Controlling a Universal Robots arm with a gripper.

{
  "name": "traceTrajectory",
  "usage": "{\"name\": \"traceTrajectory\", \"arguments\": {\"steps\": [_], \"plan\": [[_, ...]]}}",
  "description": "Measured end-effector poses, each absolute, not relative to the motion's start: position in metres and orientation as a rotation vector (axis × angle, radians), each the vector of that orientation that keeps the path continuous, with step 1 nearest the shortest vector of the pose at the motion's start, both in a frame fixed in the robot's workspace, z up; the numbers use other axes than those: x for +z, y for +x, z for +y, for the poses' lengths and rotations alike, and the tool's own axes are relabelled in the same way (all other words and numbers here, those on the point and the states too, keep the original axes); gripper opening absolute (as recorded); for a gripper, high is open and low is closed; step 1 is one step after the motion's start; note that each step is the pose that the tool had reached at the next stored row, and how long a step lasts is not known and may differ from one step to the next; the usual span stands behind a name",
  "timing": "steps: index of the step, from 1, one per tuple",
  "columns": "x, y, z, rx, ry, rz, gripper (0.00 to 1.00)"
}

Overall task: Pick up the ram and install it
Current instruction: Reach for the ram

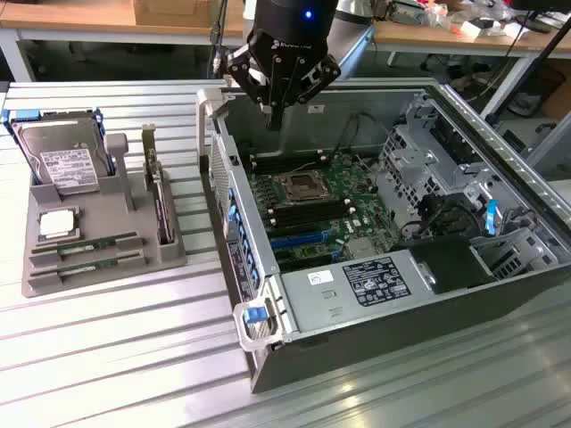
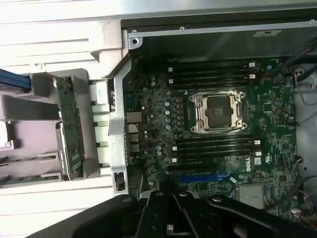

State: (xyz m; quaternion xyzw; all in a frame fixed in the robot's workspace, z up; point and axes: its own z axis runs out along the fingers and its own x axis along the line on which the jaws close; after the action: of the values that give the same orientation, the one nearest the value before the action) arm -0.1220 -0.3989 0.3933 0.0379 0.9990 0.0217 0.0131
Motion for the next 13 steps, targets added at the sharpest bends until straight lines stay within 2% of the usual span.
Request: {"name": "traceTrajectory", "arguments": {"steps": [1, 13], "plan": [[0.393, -0.141, -0.399, 0.068, 0.118, 3.112, 0.1], [0.393, -0.159, -0.399, 0.068, 0.118, 3.112, 0.1]]}}
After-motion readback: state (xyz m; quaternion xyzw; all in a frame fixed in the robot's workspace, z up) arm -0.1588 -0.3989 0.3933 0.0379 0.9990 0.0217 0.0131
